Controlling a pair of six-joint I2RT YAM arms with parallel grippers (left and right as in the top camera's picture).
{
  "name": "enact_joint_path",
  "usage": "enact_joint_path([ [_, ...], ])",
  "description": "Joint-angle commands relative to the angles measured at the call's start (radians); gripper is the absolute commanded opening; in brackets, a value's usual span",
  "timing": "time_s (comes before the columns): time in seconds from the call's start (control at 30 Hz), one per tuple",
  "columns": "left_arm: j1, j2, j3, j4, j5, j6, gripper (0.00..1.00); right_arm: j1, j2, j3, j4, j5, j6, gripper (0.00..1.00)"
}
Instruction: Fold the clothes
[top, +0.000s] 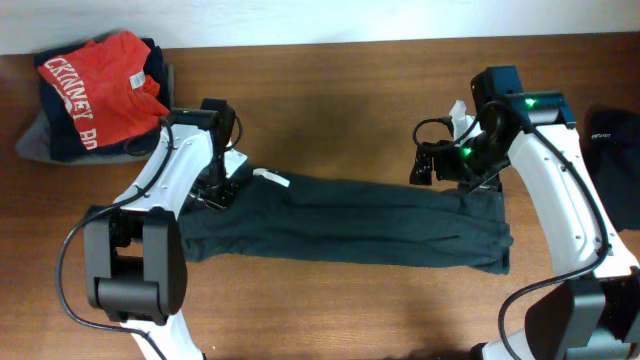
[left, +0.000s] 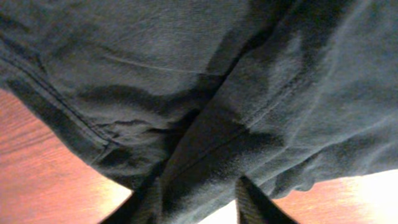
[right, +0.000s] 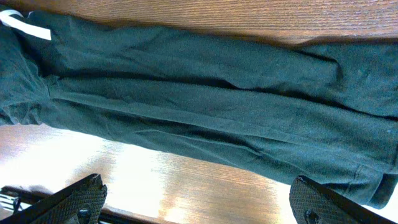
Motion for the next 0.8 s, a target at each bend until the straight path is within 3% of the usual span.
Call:
enact_joint_path([
  [0.0, 0.023, 0.013, -0.013, 0.003, -0.012, 0.009, 0.31, 0.008, 0.0, -0.016, 0.008, 0.009, -0.003, 0.99],
  [0.33, 0.036, 0.05, -0.013, 0.003, 0.007, 0.009, 0.31, 0.008, 0.0, -0.016, 0.014, 0.009, -0.003, 0.99],
  [0.43, 0.036, 0.071, -0.013, 0.006, 0.007, 0.01, 0.22, 0.008, 0.0, -0.016, 0.015, 0.009, -0.003, 0.99],
  [0.53, 0.035, 0.082, -0.013, 0.01, 0.002, 0.012, 0.01, 0.008, 0.0, -0.016, 0.015, 0.01, -0.003, 0.99],
  [0.77, 0.035, 0.081, 0.016, -0.005, 0.002, 0.0, 0.0, 0.008, 0.0, -0.016, 0.02, 0.01, -0.003, 0.99],
])
